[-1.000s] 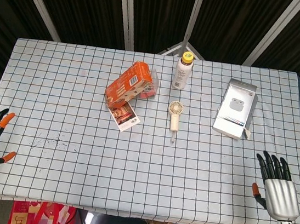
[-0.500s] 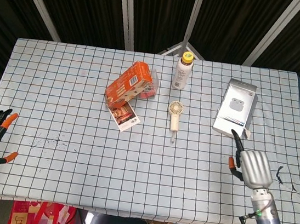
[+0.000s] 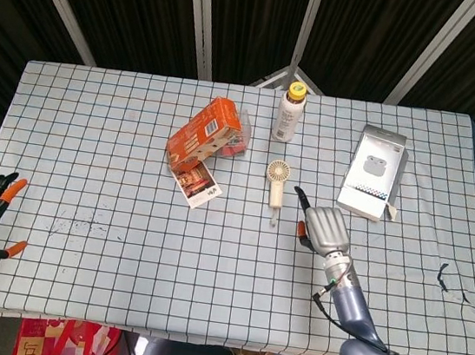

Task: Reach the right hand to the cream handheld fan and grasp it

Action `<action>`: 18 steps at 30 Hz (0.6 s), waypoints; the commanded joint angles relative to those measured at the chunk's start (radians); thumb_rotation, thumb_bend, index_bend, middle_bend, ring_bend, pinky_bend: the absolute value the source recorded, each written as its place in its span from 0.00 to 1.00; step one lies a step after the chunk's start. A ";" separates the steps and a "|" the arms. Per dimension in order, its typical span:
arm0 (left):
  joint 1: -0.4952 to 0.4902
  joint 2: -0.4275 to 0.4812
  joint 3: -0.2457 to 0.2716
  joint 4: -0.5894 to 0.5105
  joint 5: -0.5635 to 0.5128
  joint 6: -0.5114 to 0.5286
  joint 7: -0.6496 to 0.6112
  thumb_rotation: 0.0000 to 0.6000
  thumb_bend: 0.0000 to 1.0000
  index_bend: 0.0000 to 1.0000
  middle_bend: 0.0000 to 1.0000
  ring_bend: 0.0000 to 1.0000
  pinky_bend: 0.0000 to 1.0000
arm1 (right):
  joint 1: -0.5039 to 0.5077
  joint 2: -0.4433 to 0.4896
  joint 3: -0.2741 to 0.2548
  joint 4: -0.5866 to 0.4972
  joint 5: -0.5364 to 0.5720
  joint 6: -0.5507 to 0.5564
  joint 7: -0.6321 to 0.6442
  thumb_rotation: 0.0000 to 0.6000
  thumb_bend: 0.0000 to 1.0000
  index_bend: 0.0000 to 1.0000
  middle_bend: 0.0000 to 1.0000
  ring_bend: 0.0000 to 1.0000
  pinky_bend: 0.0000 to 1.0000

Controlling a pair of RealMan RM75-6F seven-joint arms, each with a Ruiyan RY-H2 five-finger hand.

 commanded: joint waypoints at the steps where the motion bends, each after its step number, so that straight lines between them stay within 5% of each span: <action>1: -0.001 0.005 -0.001 0.003 -0.002 -0.002 -0.006 1.00 0.04 0.00 0.00 0.00 0.00 | 0.052 -0.065 0.021 0.070 0.053 -0.036 -0.030 1.00 0.66 0.00 0.81 0.91 0.91; 18: -0.001 0.025 0.003 -0.001 -0.011 -0.012 -0.050 1.00 0.04 0.00 0.00 0.00 0.00 | 0.150 -0.189 0.043 0.263 0.185 -0.108 -0.034 1.00 0.66 0.00 0.81 0.91 0.91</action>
